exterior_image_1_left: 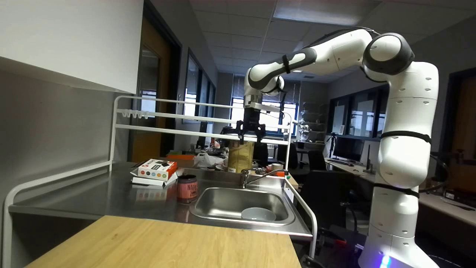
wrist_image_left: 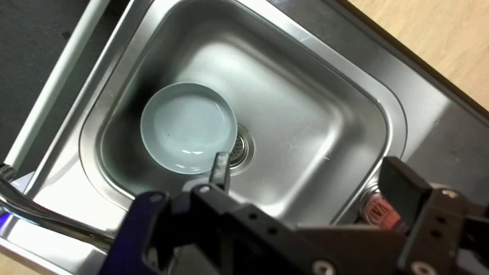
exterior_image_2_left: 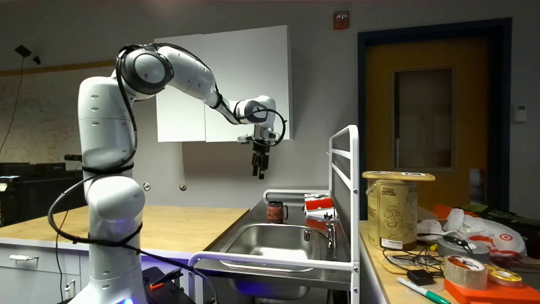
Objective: Put the cup in the sink
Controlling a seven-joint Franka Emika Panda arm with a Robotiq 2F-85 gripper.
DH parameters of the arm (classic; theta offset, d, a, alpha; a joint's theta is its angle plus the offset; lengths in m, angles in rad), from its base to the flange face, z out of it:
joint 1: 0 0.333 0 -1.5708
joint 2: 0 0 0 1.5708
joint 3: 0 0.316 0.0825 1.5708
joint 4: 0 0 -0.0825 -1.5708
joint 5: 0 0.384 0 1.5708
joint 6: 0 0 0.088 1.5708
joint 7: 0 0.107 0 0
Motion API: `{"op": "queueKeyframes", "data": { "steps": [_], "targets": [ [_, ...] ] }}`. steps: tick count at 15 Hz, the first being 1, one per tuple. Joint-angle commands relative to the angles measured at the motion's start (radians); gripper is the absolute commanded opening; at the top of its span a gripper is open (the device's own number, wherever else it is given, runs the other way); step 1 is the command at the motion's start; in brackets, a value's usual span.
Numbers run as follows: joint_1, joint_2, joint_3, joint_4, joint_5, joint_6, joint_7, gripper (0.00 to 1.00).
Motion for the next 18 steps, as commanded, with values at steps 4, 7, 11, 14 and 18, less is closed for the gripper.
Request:
{"op": "queueKeyframes", "data": {
  "steps": [4,7,11,14,18],
  "targets": [
    [0.071,0.337,0.009,0.393,0.001,-0.070,0.136,1.00],
    [0.096,0.463,0.000,0.540,0.013,-0.086,0.184,1.00],
    [0.117,0.612,-0.013,0.693,0.018,-0.111,0.247,1.00],
    [0.120,0.712,-0.017,0.789,0.030,-0.135,0.291,1.00],
    [0.135,0.823,-0.018,0.902,0.032,-0.171,0.339,1.00]
  ]
}}
